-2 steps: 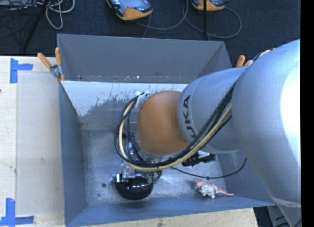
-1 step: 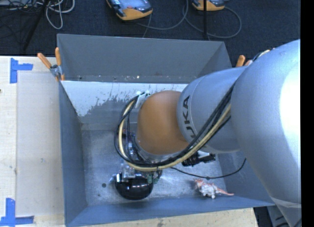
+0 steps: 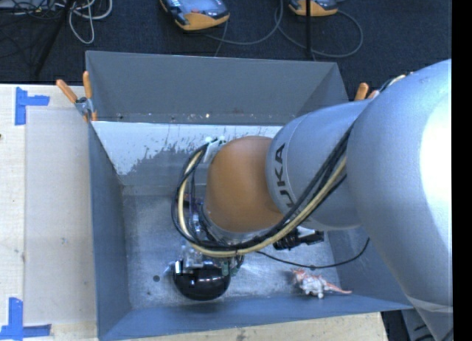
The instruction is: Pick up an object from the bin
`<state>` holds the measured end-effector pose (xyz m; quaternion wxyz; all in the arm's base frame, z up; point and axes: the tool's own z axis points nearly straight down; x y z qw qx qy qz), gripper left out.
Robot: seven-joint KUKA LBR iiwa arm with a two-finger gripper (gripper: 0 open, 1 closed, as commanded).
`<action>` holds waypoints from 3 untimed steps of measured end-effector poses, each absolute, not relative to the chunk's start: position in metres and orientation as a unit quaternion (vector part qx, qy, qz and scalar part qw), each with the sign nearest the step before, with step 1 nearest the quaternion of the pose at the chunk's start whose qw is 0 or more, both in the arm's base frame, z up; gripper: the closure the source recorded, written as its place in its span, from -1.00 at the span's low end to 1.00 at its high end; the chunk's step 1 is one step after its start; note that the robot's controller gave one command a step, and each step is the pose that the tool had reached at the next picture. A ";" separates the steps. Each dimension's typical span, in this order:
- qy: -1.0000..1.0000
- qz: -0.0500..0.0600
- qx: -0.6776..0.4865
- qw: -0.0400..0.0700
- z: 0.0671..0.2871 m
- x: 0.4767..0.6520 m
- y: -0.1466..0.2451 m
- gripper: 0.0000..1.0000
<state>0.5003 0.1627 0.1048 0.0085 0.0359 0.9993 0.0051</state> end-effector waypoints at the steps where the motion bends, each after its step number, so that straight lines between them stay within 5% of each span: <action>1: 0.999 0.000 0.035 -0.003 0.118 0.498 0.163 1.00; 2: 1.000 -0.002 -0.012 -0.006 0.175 0.493 0.158 1.00; 3: 1.000 0.006 -0.023 0.012 0.101 0.519 0.163 -1.00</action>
Offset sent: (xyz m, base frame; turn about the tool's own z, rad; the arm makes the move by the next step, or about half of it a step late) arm -0.0085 -0.0098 0.1344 -0.1978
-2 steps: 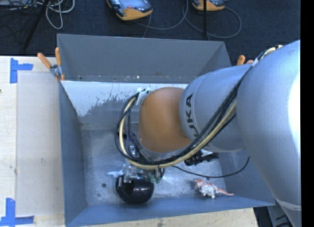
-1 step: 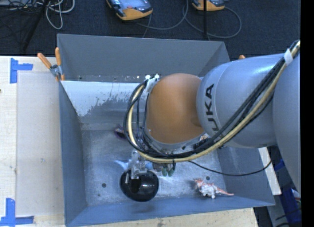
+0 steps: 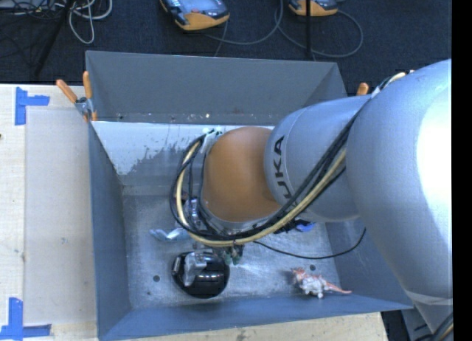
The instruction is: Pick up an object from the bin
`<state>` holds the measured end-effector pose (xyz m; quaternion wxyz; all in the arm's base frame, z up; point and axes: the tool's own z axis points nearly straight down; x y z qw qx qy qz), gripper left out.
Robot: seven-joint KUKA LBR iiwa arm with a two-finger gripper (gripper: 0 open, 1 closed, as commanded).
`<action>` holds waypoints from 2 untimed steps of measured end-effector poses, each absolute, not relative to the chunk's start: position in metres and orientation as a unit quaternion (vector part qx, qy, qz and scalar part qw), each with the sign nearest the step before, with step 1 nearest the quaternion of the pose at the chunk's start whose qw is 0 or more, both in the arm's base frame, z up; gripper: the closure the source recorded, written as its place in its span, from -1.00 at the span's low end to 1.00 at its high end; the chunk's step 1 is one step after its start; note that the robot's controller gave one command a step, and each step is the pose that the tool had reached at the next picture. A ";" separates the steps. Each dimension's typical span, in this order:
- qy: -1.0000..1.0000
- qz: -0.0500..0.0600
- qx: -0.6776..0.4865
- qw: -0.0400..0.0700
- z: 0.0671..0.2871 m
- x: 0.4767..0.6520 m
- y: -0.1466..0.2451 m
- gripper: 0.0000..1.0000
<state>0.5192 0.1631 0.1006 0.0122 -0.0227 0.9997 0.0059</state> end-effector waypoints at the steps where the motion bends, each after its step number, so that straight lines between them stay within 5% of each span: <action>1: 1.000 0.003 -0.024 -0.004 0.102 0.513 0.163 1.00; 2: 1.000 0.003 -0.024 -0.004 0.102 0.513 0.163 1.00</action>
Offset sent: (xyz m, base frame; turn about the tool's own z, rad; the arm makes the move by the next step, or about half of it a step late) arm 0.0000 0.0000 0.0000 0.0000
